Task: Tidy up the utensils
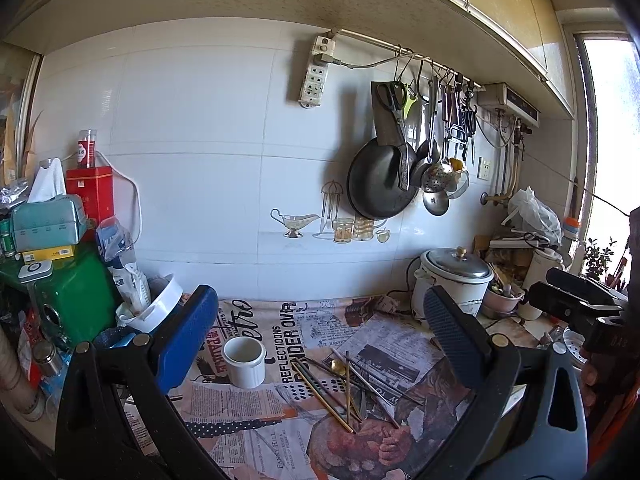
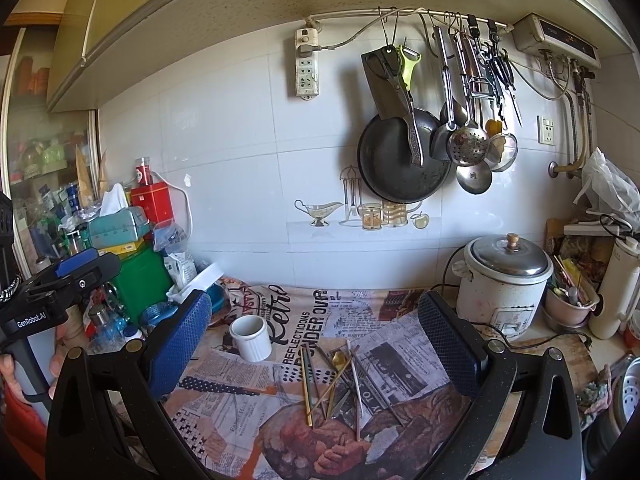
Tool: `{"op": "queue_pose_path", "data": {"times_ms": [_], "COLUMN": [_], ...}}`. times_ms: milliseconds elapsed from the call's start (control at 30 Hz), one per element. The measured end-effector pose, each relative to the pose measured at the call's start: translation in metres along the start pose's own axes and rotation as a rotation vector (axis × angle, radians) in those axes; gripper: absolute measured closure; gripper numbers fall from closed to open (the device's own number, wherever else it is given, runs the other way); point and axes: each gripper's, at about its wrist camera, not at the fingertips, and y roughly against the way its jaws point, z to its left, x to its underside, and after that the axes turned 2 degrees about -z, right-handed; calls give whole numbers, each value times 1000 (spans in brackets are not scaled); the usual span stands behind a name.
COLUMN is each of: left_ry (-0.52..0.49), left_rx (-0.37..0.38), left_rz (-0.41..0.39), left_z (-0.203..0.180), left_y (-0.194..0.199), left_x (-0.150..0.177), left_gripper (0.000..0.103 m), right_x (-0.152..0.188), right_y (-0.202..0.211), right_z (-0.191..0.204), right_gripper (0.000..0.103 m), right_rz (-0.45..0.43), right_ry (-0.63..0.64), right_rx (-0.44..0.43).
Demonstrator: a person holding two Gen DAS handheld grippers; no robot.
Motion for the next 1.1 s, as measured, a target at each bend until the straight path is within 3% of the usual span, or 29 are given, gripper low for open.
{"op": "queue_pose_path", "data": {"times_ms": [1100], "left_ry": [-31], "left_rx": [39], "left_rz": [25], "left_z": [-13], "left_y": [-12], "left_x": [4], "left_gripper": [0], "right_x": [0], "right_y": [3], "right_z": [-9], "right_gripper": [0], "right_rz": [-18], "right_ry": [-13], "right_rx": [14]}}
